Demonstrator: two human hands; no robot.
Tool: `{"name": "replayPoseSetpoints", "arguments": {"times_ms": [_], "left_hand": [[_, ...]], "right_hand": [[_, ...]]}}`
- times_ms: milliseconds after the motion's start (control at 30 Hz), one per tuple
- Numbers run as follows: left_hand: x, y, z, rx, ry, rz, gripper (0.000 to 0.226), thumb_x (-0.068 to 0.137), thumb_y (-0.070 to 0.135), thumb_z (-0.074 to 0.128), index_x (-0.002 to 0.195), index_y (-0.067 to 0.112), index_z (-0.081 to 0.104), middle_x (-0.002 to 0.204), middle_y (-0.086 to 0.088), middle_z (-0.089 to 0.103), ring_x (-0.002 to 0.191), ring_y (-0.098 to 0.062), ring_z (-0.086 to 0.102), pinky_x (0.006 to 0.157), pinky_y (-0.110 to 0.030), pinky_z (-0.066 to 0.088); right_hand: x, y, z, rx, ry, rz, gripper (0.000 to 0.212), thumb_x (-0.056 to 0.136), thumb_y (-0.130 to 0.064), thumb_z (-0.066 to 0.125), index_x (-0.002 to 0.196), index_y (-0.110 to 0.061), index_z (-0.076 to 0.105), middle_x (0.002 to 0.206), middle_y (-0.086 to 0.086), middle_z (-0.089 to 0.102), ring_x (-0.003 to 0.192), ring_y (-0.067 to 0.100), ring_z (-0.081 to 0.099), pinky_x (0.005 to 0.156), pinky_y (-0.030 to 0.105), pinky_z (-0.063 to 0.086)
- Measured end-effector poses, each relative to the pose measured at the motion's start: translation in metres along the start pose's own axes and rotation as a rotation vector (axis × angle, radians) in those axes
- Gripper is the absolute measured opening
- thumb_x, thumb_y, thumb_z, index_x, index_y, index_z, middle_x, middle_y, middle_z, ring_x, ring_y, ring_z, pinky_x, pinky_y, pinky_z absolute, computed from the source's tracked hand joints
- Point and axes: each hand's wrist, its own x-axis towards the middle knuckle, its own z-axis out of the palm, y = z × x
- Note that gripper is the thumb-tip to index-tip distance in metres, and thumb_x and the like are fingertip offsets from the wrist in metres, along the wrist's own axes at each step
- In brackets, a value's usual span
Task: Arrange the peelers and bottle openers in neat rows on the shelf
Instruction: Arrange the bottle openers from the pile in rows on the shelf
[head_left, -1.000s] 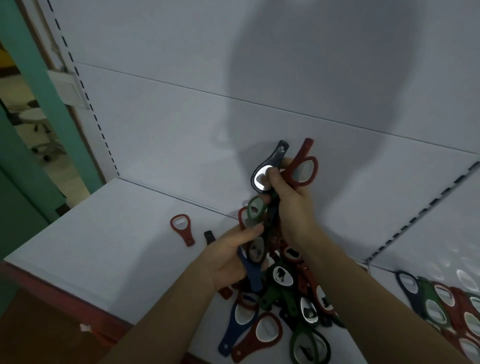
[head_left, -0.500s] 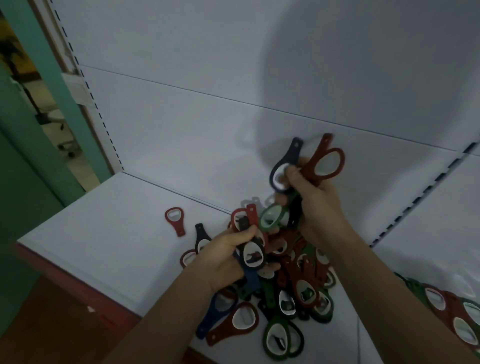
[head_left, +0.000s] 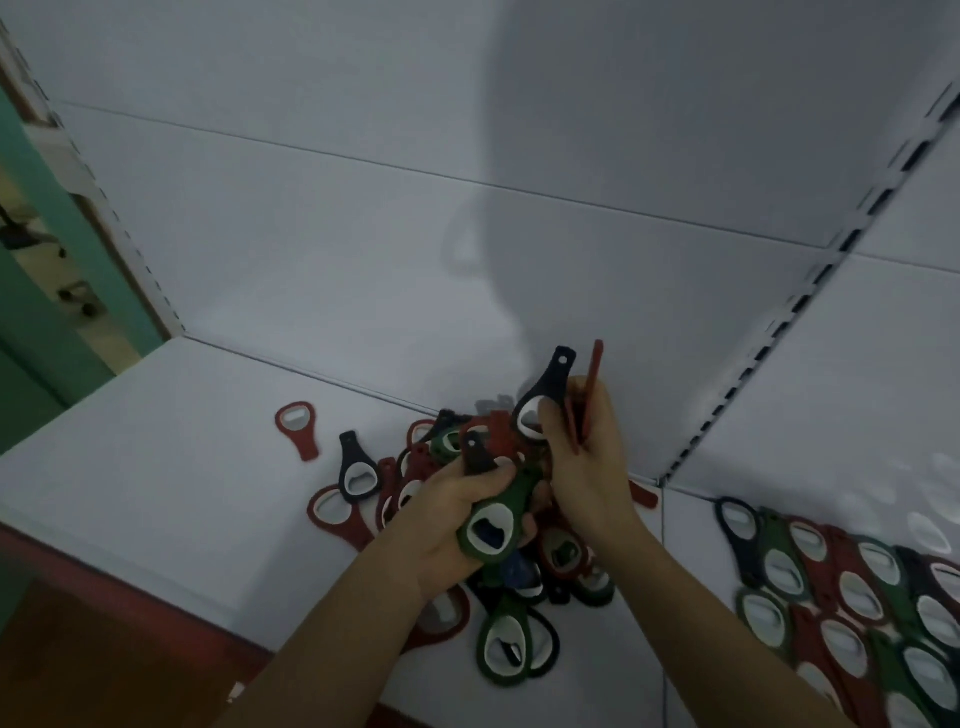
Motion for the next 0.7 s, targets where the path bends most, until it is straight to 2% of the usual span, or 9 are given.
{"name": "replayPoseSetpoints", "arguments": {"times_ms": [100,167,233,300,400,500,567,633,700], "left_hand": [[0.007,0.009,-0.001,-0.059,0.03,0.042,0.029,0.09,0.02,0.067,0.114,0.004,0.069,0.095,-0.017,0.071,0.066,-0.02,0.064,0.051,-0.029,0.051],[0.011,0.02,-0.004,-0.017,0.015,0.101,0.04,0.087,0.038,0.073,0.112,0.008,0.077,0.099,-0.015,0.074,0.073,-0.02,0.068,0.057,-0.028,0.053],[0.015,0.029,-0.003,0.051,0.002,0.113,0.056,0.083,0.041,0.08,0.125,0.006,0.071,0.117,-0.02,0.073,0.096,-0.03,0.074,0.072,-0.035,0.06],[0.02,0.03,-0.001,0.119,0.095,0.106,0.069,0.07,0.031,0.087,0.129,0.003,0.066,0.111,-0.02,0.075,0.095,-0.031,0.076,0.07,-0.034,0.061],[0.025,0.031,-0.006,0.056,0.18,0.065,0.047,0.075,0.016,0.079,0.121,0.008,0.07,0.099,-0.02,0.077,0.083,-0.03,0.078,0.061,-0.036,0.061],[0.029,0.038,-0.01,-0.06,0.147,0.045,0.037,0.083,0.014,0.072,0.12,0.016,0.073,0.11,-0.021,0.075,0.094,-0.035,0.076,0.071,-0.043,0.063],[0.031,0.038,-0.007,-0.019,0.091,0.089,0.035,0.08,0.025,0.075,0.114,0.02,0.077,0.111,-0.017,0.076,0.095,-0.032,0.076,0.07,-0.041,0.063],[0.028,0.033,0.007,0.16,0.055,0.139,0.036,0.078,0.052,0.076,0.107,0.031,0.078,0.11,-0.007,0.078,0.098,-0.026,0.076,0.073,-0.039,0.062],[0.024,0.021,0.026,0.363,0.018,0.214,0.069,0.061,0.082,0.074,0.112,0.036,0.073,0.108,0.005,0.078,0.101,-0.018,0.075,0.079,-0.034,0.062]], "right_hand": [[0.006,-0.006,-0.016,-0.028,0.054,0.118,0.01,0.1,-0.019,0.061,0.091,-0.023,0.059,0.08,-0.015,0.067,0.08,0.004,0.065,0.072,0.016,0.05],[0.001,-0.013,-0.017,0.025,-0.105,0.241,0.011,0.097,-0.022,0.066,0.086,-0.019,0.065,0.079,0.008,0.069,0.077,0.022,0.067,0.068,0.027,0.055],[-0.006,-0.015,-0.008,-0.141,-0.3,0.21,0.012,0.094,-0.021,0.069,0.082,-0.024,0.068,0.075,0.005,0.069,0.07,0.017,0.067,0.063,0.022,0.054],[-0.01,-0.01,0.005,-0.428,-0.354,0.13,0.008,0.094,-0.022,0.069,0.094,-0.03,0.069,0.081,-0.007,0.07,0.071,0.005,0.066,0.064,0.015,0.051],[-0.013,-0.004,0.017,-0.583,-0.29,0.136,0.015,0.098,-0.026,0.063,0.111,-0.019,0.061,0.089,-0.013,0.063,0.072,0.001,0.06,0.062,0.006,0.044],[-0.017,-0.007,0.015,-0.553,-0.179,0.218,0.006,0.102,-0.025,0.056,0.099,-0.022,0.051,0.084,-0.003,0.064,0.071,0.007,0.062,0.058,0.018,0.051],[-0.019,-0.009,0.009,-0.588,-0.062,0.251,0.009,0.102,-0.022,0.056,0.097,-0.022,0.048,0.084,0.0,0.065,0.068,0.008,0.063,0.058,0.028,0.054],[-0.022,-0.012,0.0,-0.607,0.041,0.285,0.012,0.099,-0.023,0.059,0.095,-0.023,0.047,0.079,-0.001,0.065,0.062,0.006,0.062,0.047,0.021,0.047],[-0.027,-0.013,-0.011,-0.677,0.102,0.339,0.014,0.095,-0.024,0.06,0.097,-0.023,0.047,0.08,0.0,0.064,0.06,0.01,0.061,0.045,0.021,0.045]]}}
